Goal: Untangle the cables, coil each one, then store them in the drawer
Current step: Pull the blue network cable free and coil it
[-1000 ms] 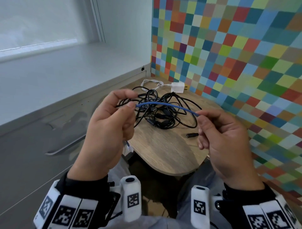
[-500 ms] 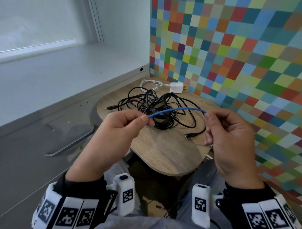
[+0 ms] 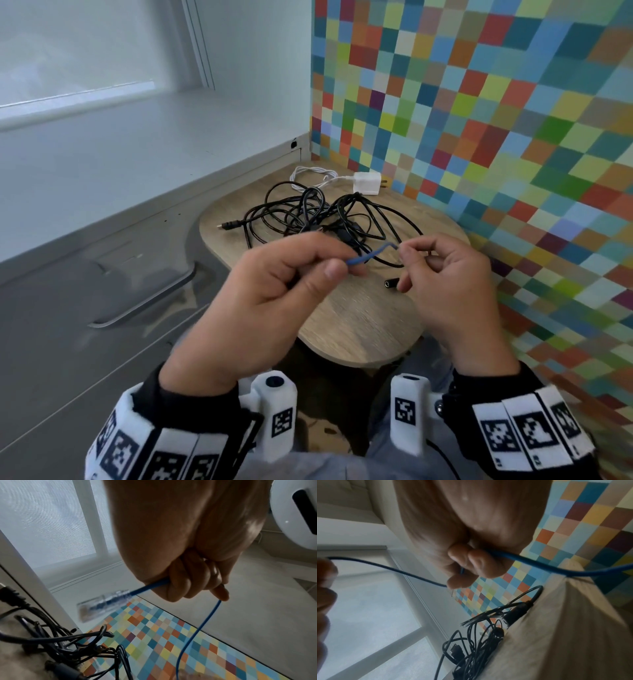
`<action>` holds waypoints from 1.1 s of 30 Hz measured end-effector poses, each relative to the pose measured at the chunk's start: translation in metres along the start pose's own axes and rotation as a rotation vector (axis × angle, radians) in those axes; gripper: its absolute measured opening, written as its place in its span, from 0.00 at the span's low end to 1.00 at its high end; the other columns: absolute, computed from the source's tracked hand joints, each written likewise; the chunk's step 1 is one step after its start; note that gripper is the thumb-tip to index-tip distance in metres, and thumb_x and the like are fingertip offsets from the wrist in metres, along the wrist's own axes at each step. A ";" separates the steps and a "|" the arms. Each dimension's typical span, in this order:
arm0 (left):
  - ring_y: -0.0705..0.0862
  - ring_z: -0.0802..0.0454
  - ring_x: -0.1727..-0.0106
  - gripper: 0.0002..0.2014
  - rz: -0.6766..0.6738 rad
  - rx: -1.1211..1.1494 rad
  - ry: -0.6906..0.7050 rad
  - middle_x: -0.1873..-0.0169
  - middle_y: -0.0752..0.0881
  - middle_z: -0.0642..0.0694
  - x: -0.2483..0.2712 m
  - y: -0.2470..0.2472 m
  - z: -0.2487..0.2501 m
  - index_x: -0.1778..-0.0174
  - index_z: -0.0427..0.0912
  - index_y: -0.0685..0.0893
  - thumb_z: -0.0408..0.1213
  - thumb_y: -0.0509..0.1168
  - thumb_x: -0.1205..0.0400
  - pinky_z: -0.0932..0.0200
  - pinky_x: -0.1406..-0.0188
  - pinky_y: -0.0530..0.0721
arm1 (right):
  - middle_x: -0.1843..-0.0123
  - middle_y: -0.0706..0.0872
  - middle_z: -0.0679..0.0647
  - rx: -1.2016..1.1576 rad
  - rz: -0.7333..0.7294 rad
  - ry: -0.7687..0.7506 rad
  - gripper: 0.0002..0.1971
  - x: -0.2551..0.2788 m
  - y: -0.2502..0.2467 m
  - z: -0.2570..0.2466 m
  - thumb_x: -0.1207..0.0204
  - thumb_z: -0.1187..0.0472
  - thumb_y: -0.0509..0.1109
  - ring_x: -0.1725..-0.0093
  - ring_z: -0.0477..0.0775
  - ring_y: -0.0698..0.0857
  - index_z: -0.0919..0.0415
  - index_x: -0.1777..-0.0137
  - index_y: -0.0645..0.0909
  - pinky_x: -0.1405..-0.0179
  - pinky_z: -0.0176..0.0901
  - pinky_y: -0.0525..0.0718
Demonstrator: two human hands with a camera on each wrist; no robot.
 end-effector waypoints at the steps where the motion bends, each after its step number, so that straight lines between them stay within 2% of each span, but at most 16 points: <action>1: 0.70 0.64 0.74 0.10 -0.018 -0.021 0.013 0.74 0.74 0.65 0.000 0.003 0.002 0.46 0.41 0.89 0.39 0.62 0.12 0.72 0.70 0.69 | 0.72 0.89 0.50 0.016 -0.016 0.006 0.05 0.000 0.002 0.001 0.15 0.56 0.73 0.75 0.40 0.84 0.48 0.53 0.87 0.71 0.31 0.82; 3: 0.68 0.63 0.75 0.10 0.031 0.059 -0.033 0.74 0.73 0.63 -0.002 -0.003 -0.004 0.47 0.45 0.89 0.41 0.63 0.12 0.69 0.73 0.68 | 0.71 0.89 0.52 0.016 -0.048 0.027 0.04 0.001 0.005 0.004 0.15 0.54 0.72 0.73 0.42 0.85 0.48 0.52 0.87 0.69 0.32 0.84; 5: 0.64 0.59 0.77 0.10 0.175 0.194 -0.140 0.75 0.71 0.58 -0.002 -0.018 -0.019 0.51 0.47 0.89 0.42 0.62 0.12 0.64 0.78 0.64 | 0.69 0.90 0.53 0.003 -0.064 0.029 0.04 0.002 0.005 0.006 0.15 0.54 0.72 0.73 0.41 0.84 0.48 0.52 0.86 0.70 0.29 0.82; 7: 0.60 0.58 0.78 0.13 0.321 0.307 -0.226 0.77 0.68 0.55 0.001 -0.032 -0.032 0.53 0.44 0.89 0.39 0.59 0.13 0.64 0.81 0.59 | 0.66 0.90 0.54 -0.059 -0.088 0.038 0.04 0.003 0.006 0.006 0.15 0.55 0.72 0.75 0.40 0.82 0.49 0.52 0.86 0.73 0.29 0.79; 9: 0.58 0.57 0.78 0.14 0.401 0.394 -0.250 0.77 0.66 0.53 0.003 -0.039 -0.037 0.53 0.40 0.88 0.36 0.56 0.14 0.63 0.81 0.56 | 0.63 0.91 0.55 -0.127 -0.128 0.051 0.03 0.005 0.008 0.005 0.16 0.58 0.73 0.75 0.42 0.81 0.51 0.52 0.86 0.74 0.35 0.80; 13: 0.55 0.56 0.78 0.15 0.501 0.478 -0.257 0.76 0.62 0.51 0.005 -0.050 -0.041 0.51 0.38 0.86 0.35 0.53 0.11 0.60 0.79 0.51 | 0.59 0.92 0.55 -0.145 -0.242 -0.003 0.09 0.011 0.013 0.001 0.17 0.67 0.73 0.65 0.51 0.87 0.50 0.48 0.87 0.62 0.43 0.89; 16: 0.55 0.57 0.79 0.16 0.559 0.531 -0.250 0.76 0.61 0.51 0.008 -0.058 -0.041 0.52 0.39 0.84 0.34 0.51 0.08 0.58 0.78 0.49 | 0.59 0.92 0.52 -0.081 -0.249 -0.053 0.09 0.013 0.013 0.002 0.17 0.65 0.74 0.59 0.52 0.89 0.48 0.50 0.89 0.57 0.44 0.90; 18: 0.55 0.57 0.79 0.16 0.539 0.537 -0.227 0.76 0.62 0.52 0.007 -0.059 -0.039 0.51 0.39 0.84 0.34 0.51 0.08 0.59 0.79 0.50 | 0.65 0.89 0.49 -0.024 -0.161 -0.073 0.07 0.010 0.008 0.001 0.16 0.60 0.74 0.65 0.47 0.87 0.49 0.55 0.88 0.63 0.41 0.88; 21: 0.58 0.58 0.79 0.14 0.389 0.525 -0.164 0.76 0.65 0.53 0.002 -0.043 -0.028 0.49 0.39 0.86 0.34 0.54 0.12 0.61 0.81 0.54 | 0.73 0.85 0.51 0.045 -0.056 -0.057 0.10 0.004 0.005 0.001 0.14 0.56 0.71 0.76 0.46 0.78 0.51 0.58 0.86 0.74 0.48 0.80; 25: 0.60 0.58 0.79 0.13 0.283 0.511 -0.179 0.76 0.66 0.52 -0.001 -0.022 -0.025 0.47 0.41 0.85 0.35 0.54 0.13 0.60 0.81 0.56 | 0.75 0.84 0.51 0.139 -0.107 -0.010 0.12 0.001 0.012 0.007 0.14 0.55 0.70 0.78 0.45 0.75 0.51 0.60 0.84 0.77 0.51 0.78; 27: 0.59 0.54 0.78 0.11 0.281 0.507 -0.208 0.76 0.67 0.49 0.000 -0.019 -0.029 0.45 0.43 0.83 0.36 0.54 0.12 0.56 0.80 0.54 | 0.72 0.85 0.50 0.228 -0.188 -0.022 0.11 0.005 0.020 0.007 0.14 0.53 0.70 0.76 0.43 0.78 0.49 0.59 0.85 0.75 0.53 0.83; 29: 0.59 0.52 0.78 0.10 0.295 0.492 -0.225 0.75 0.69 0.47 0.001 -0.018 -0.033 0.43 0.44 0.81 0.37 0.54 0.12 0.55 0.79 0.55 | 0.66 0.87 0.46 0.291 -0.276 -0.045 0.07 0.013 0.030 0.004 0.14 0.55 0.70 0.69 0.36 0.83 0.44 0.51 0.88 0.72 0.35 0.81; 30: 0.60 0.51 0.78 0.10 0.306 0.483 -0.224 0.75 0.70 0.46 0.000 -0.018 -0.034 0.42 0.44 0.80 0.37 0.54 0.11 0.55 0.79 0.56 | 0.60 0.88 0.43 0.332 -0.316 -0.058 0.08 0.017 0.036 0.002 0.13 0.57 0.69 0.65 0.31 0.83 0.44 0.44 0.89 0.69 0.31 0.82; 32: 0.62 0.51 0.78 0.11 0.336 0.469 -0.213 0.74 0.72 0.46 0.000 -0.019 -0.034 0.41 0.45 0.81 0.37 0.53 0.11 0.55 0.79 0.58 | 0.46 0.89 0.41 0.429 -0.369 -0.112 0.15 0.023 0.047 -0.004 0.13 0.62 0.68 0.53 0.29 0.83 0.47 0.32 0.88 0.51 0.28 0.84; 33: 0.63 0.51 0.79 0.12 0.356 0.466 -0.207 0.74 0.73 0.46 0.000 -0.021 -0.035 0.41 0.47 0.82 0.37 0.53 0.11 0.55 0.79 0.60 | 0.43 0.89 0.40 0.448 -0.386 -0.147 0.17 0.026 0.051 -0.009 0.13 0.63 0.67 0.49 0.29 0.82 0.46 0.30 0.88 0.45 0.25 0.81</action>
Point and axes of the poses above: each hand's wrist, its own x-axis away from the middle knuckle, its own y-axis out of the palm, z = x × y, the point moved 9 cm from there along -x, towards the middle knuckle
